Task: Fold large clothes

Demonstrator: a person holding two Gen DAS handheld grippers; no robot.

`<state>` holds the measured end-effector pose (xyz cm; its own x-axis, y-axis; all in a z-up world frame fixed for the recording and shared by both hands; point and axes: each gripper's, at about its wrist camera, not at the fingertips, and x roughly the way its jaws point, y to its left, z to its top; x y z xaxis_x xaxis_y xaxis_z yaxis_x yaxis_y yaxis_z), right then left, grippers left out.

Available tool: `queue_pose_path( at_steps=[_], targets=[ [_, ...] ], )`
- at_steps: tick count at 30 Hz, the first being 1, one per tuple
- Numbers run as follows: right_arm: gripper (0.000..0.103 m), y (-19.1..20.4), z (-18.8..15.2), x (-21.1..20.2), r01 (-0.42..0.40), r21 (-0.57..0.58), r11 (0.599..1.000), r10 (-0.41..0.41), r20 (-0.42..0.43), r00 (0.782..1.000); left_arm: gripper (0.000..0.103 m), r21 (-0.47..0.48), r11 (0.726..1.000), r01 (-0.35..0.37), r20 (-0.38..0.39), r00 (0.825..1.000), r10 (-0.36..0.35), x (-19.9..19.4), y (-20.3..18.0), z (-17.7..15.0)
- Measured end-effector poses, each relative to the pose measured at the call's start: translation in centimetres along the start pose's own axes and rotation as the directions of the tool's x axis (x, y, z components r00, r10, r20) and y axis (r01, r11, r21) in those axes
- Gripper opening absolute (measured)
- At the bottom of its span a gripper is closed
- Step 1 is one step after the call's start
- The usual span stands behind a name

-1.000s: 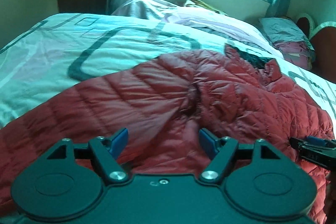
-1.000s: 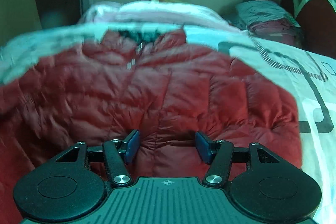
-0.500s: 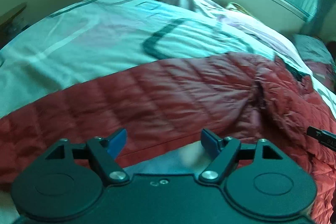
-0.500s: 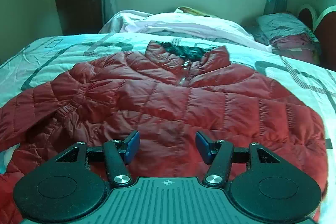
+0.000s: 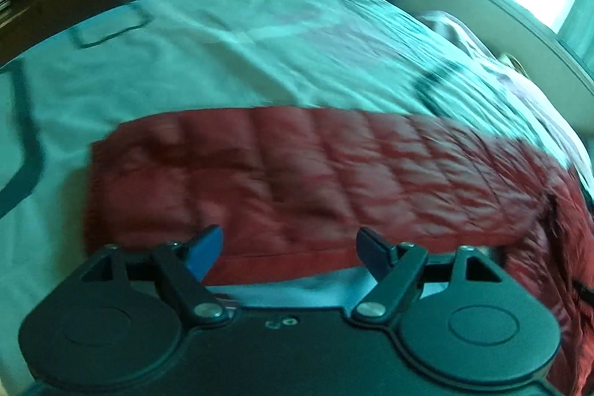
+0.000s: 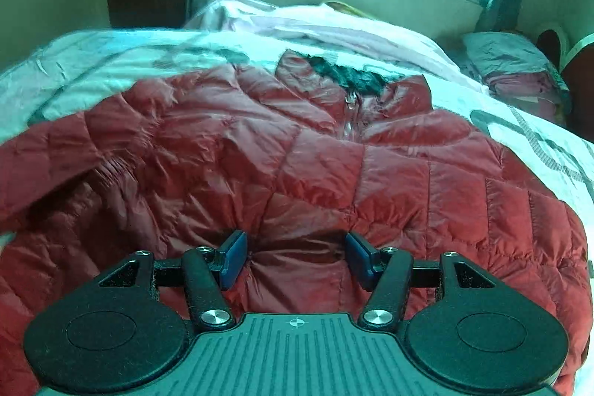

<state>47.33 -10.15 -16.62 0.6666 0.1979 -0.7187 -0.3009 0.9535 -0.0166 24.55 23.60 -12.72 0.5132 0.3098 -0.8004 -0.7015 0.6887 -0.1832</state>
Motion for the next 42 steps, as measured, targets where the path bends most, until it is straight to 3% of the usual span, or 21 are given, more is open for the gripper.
queue_pose_path(
  at_steps=[6,10,13,16,17,18,20,21,22,25,28,31,33,37,40,42],
  targets=[
    [0.058,0.2,0.1,0.0,0.009,-0.008,1.000,-0.009,-0.003,1.000,0.081,-0.094,0.995,-0.039,0.002,0.999,0.039,-2.3,3.8,-0.4],
    [0.058,0.3,0.0,0.0,0.014,-0.008,1.000,-0.014,0.001,1.000,0.080,-0.179,0.982,-0.055,-0.052,0.998,0.046,-1.8,6.1,-1.0],
    [0.058,0.3,0.0,-0.1,0.016,-0.009,1.000,-0.016,0.004,1.000,0.080,-0.270,0.963,0.000,-0.071,0.997,-0.020,-0.7,7.4,-1.6],
    [0.058,0.4,-0.1,-0.2,0.018,-0.011,1.000,-0.018,0.006,1.000,0.078,-0.292,0.956,0.028,-0.002,1.000,-0.030,-0.1,7.5,-1.3],
    [0.058,0.4,0.0,-0.2,0.019,-0.014,1.000,-0.019,0.005,1.000,0.073,-0.297,0.954,0.047,0.019,0.999,-0.043,0.1,7.5,-1.1],
    [0.058,0.4,0.1,-0.3,0.018,-0.016,1.000,-0.018,0.004,1.000,0.059,-0.302,0.951,0.060,0.038,0.998,-0.051,0.4,7.4,-0.8],
    [0.058,0.1,0.4,-0.6,0.010,-0.004,1.000,-0.010,0.003,1.000,0.041,-0.314,0.946,0.078,0.061,0.996,-0.062,0.8,7.4,-0.5],
    [0.058,-0.1,0.5,-0.9,0.010,0.013,1.000,-0.010,0.009,1.000,0.022,-0.319,0.943,0.096,0.072,0.994,-0.077,1.0,7.3,-0.2],
    [0.058,-0.5,0.6,-1.4,0.018,0.037,0.999,-0.019,0.026,0.999,0.014,-0.316,0.941,0.122,0.078,0.992,-0.103,1.2,7.2,0.1],
    [0.058,-1.1,0.6,-2.4,0.080,0.057,0.995,-0.083,0.054,0.995,0.011,-0.229,0.958,0.173,0.152,0.978,-0.141,0.4,5.5,1.3],
    [0.058,-1.4,0.0,-1.1,0.085,0.047,0.995,-0.084,-0.022,0.996,0.011,-0.081,0.961,0.266,0.198,0.949,-0.246,-0.6,2.1,3.2],
    [0.059,-1.9,0.3,-2.4,0.087,0.088,0.992,-0.086,-0.008,0.996,0.011,0.064,0.926,0.372,0.219,0.900,-0.376,-1.5,-2.4,5.0],
    [0.059,-2.4,0.3,-3.7,0.092,0.117,0.989,-0.094,0.017,0.995,0.011,0.144,0.881,0.451,0.198,0.859,-0.472,-1.7,-6.0,5.8],
    [0.059,-3.9,0.1,-6.1,0.098,0.157,0.983,-0.105,0.040,0.994,0.011,0.303,0.755,0.582,0.103,0.767,-0.633,-2.1,-14.7,5.3],
    [0.059,-5.3,-0.3,-7.3,0.093,0.201,0.975,-0.104,0.043,0.994,0.011,0.398,0.664,0.633,0.012,0.720,-0.694,-2.0,-21.2,3.2],
    [0.059,-6.7,-0.6,-7.7,0.091,0.224,0.970,-0.103,0.045,0.994,0.011,0.444,0.607,0.659,-0.064,0.699,-0.712,-1.5,-25.5,1.3]
  ],
)
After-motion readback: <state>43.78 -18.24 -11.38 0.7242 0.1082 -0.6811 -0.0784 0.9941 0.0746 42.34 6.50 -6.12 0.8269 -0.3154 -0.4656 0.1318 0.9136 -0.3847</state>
